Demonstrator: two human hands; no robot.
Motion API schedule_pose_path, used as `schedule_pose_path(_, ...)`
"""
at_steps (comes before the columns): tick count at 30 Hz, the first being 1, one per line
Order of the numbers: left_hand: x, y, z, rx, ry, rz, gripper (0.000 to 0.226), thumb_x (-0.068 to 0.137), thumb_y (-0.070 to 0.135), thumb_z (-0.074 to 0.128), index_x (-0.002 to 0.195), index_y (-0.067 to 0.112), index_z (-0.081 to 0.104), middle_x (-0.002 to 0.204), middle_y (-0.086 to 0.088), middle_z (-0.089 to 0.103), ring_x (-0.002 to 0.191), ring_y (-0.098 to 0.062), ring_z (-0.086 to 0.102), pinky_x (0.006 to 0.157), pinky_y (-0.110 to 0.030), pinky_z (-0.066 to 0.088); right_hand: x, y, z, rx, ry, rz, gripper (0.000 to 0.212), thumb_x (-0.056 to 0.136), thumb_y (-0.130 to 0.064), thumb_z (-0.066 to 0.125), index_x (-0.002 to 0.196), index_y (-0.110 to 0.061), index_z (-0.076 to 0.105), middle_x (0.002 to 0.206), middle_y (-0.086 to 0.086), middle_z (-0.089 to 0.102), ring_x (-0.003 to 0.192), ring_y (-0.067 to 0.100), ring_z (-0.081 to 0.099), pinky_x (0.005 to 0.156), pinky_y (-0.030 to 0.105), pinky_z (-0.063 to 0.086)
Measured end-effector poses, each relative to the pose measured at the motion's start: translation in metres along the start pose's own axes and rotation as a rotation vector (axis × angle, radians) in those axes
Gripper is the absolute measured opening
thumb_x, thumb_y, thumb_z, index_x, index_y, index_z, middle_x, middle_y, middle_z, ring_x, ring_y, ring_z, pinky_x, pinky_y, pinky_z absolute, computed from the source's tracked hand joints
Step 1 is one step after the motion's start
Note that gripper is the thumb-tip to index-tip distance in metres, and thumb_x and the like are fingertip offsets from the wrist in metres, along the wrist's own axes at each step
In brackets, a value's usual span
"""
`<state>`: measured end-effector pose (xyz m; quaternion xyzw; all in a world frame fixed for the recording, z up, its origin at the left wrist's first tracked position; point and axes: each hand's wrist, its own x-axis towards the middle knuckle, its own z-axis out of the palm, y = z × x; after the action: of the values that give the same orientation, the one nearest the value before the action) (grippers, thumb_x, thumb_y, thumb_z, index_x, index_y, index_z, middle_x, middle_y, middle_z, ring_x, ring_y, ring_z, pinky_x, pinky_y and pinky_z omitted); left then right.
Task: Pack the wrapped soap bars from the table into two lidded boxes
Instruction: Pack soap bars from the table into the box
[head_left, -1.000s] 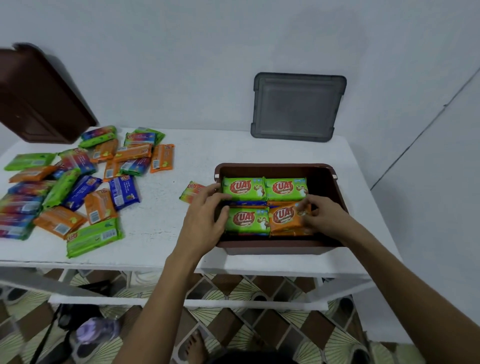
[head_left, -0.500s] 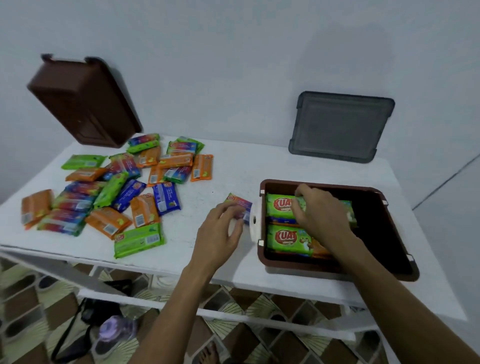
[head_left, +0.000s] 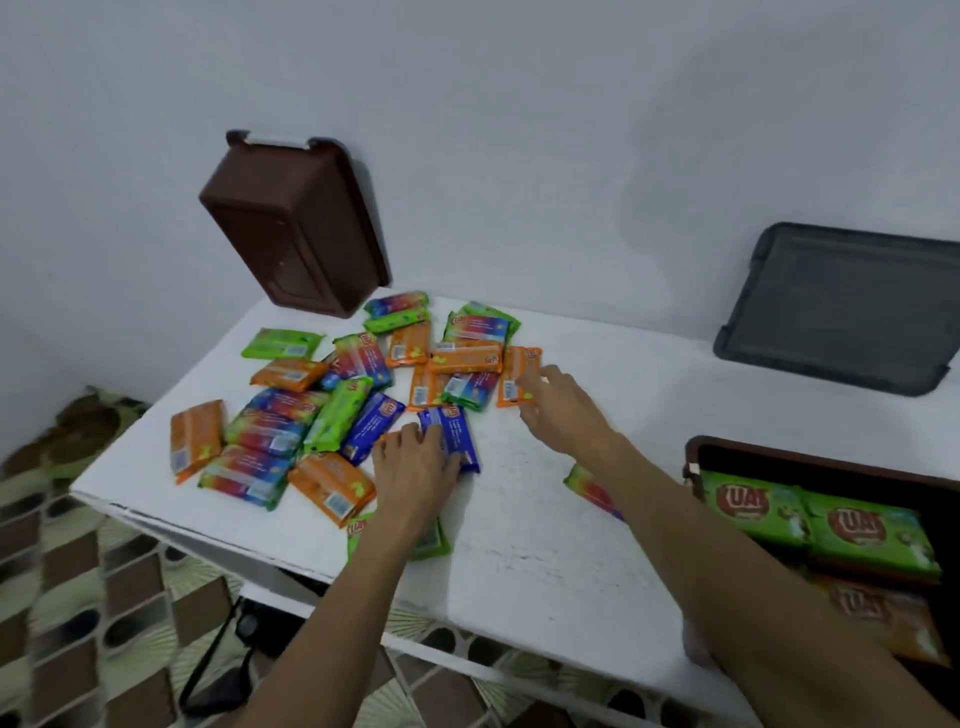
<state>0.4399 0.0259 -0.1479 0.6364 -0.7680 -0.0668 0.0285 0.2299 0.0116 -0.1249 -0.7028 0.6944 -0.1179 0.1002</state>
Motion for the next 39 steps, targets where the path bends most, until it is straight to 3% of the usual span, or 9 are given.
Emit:
schedule_pose_path(7,0.03,0.004,0.006,0.131,-0.071,-0.042,0.08,0.085,0.079,0.024,0.136,0.02,0.039,0.128,-0.012,0.058,0.122,-0.034,0.049,0.109,-0.054,0.029,0.042,-0.004,0.039,-0.027,-0.123,0.105,0.045,0.096,-0.036,0.051,0.14,-0.029,0.04,0.153,0.015,0.022,0.126,0.037,0.037,0.101,0.046,0.04)
schedule_pose_path(16,0.039,0.025,0.001,-0.002,-0.079,-0.152,0.084,0.077,0.072,0.053,0.137,0.019,0.029,0.132,-0.019,0.052,0.124,-0.039,0.046,0.109,-0.052,0.026,0.037,0.001,0.032,-0.086,-0.128,0.068,0.037,0.096,-0.031,0.051,0.131,-0.03,0.04,0.144,0.016,0.031,0.118,0.038,0.04,0.095,0.045,0.043)
schedule_pose_path(19,0.03,0.036,-0.005,-0.043,-0.042,-0.102,0.089,0.078,0.066,0.058,0.145,0.022,0.018,0.134,-0.019,0.046,0.12,-0.038,0.05,0.103,-0.051,0.035,0.027,0.01,0.015,-0.029,-0.03,0.079,0.048,0.095,-0.011,0.049,0.136,-0.032,0.032,0.131,0.015,0.047,0.108,0.033,0.051,0.085,0.04,0.049)
schedule_pose_path(23,0.008,0.052,-0.019,-0.328,0.002,-0.033,0.087,0.082,0.044,0.069,0.148,0.03,0.015,0.144,-0.015,0.029,0.122,-0.036,0.049,0.09,-0.045,0.052,-0.002,0.028,-0.02,0.118,0.143,0.021,0.04,0.095,-0.007,0.044,0.129,-0.026,0.041,0.103,0.016,0.06,0.085,0.032,0.06,0.069,0.036,0.049)
schedule_pose_path(27,-0.014,0.074,-0.036,-0.759,0.104,-0.027,0.069,0.077,0.021,0.076,0.135,0.03,0.041,0.14,-0.005,0.033,0.103,-0.021,0.054,0.08,-0.028,0.05,-0.056,0.048,-0.058,0.319,0.301,-0.06,0.026,0.098,-0.013,0.044,0.123,-0.018,0.052,0.1,0.012,0.067,0.083,0.025,0.065,0.069,0.038,0.056)
schedule_pose_path(30,-0.032,0.093,-0.046,-1.098,0.13,-0.053,0.057,0.073,0.005,0.077,0.117,0.031,0.051,0.123,0.003,0.046,0.106,-0.018,0.056,0.089,-0.035,0.054,-0.105,0.057,-0.087,0.481,0.364,0.028,0.023,0.1,-0.012,0.048,0.119,-0.017,0.058,0.109,0.006,0.067,0.093,0.016,0.067,0.071,0.025,0.059)
schedule_pose_path(32,-0.045,0.107,-0.05,-1.251,0.112,-0.049,0.055,0.073,-0.002,0.074,0.111,0.032,0.052,0.119,0.004,0.05,0.106,-0.022,0.059,0.087,-0.043,0.057,-0.14,0.065,-0.107,0.628,0.392,0.069,0.022,0.1,-0.01,0.05,0.116,-0.019,0.06,0.106,-0.002,0.066,0.088,0.005,0.068,0.067,0.015,0.056)
schedule_pose_path(36,-0.072,0.136,-0.057,-1.612,-0.013,0.0,0.045,0.079,-0.012,0.065,0.113,0.013,0.049,0.11,-0.002,0.058,0.096,-0.025,0.065,0.081,-0.041,0.06,-0.202,0.087,-0.141,0.813,0.365,0.135,0.021,0.099,-0.008,0.051,0.113,-0.017,0.062,0.109,-0.003,0.066,0.086,0.007,0.072,0.068,0.024,0.06)
schedule_pose_path(39,-0.088,0.159,-0.062,-1.772,-0.064,0.007,0.039,0.082,-0.016,0.059,0.105,0.014,0.051,0.107,-0.003,0.062,0.093,-0.018,0.065,0.08,-0.038,0.059,-0.244,0.105,-0.15,0.927,0.279,0.21,0.024,0.098,-0.004,0.05,0.113,-0.015,0.064,0.114,0.007,0.065,0.092,0.017,0.072,0.074,0.032,0.06)
